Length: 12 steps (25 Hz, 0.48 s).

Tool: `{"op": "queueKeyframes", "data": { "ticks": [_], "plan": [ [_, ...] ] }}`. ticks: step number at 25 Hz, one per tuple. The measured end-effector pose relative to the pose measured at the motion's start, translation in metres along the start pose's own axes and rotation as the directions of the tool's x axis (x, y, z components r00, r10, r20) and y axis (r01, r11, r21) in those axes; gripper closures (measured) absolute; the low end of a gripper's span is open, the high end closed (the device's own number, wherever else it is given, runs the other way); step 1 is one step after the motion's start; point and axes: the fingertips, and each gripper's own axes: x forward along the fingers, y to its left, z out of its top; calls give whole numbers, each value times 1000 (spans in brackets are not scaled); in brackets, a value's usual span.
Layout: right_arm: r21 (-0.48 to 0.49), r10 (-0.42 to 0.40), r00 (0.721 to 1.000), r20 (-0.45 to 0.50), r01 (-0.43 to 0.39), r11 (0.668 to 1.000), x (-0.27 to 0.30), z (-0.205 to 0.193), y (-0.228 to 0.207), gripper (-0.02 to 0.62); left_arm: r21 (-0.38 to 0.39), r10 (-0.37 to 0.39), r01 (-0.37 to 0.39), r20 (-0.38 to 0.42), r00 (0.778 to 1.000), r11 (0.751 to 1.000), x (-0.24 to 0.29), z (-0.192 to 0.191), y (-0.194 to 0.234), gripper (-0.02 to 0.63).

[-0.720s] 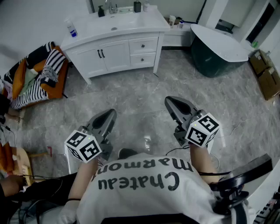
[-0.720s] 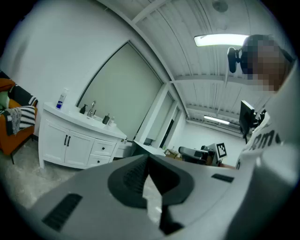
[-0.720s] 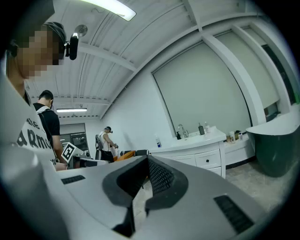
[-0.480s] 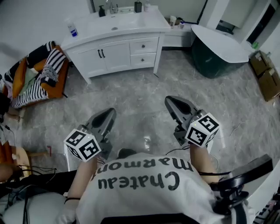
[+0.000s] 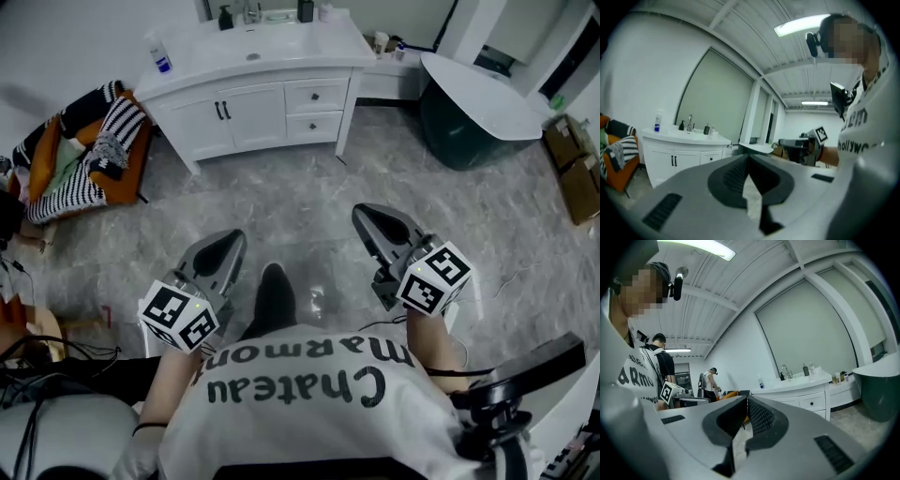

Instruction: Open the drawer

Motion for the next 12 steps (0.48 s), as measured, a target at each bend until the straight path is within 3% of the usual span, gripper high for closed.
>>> {"op": "queueKeyframes", "data": {
  "ticks": [2, 4, 12],
  "plan": [
    [-22, -11, 1000, -21, 11, 1000, 13, -2, -6, 584, 34, -48, 50, -50, 998, 998, 11, -5, 2, 598],
    [-28, -24, 999, -33, 23, 999, 27, -5, -16, 584, 14, -86, 87, -45, 995, 996, 22, -6, 9, 598],
    [-25, -82, 995, -51, 81, 996, 98, 14, -69, 584, -20, -114, 113, -49, 992, 993, 85, 16, 90, 598]
  ]
}}
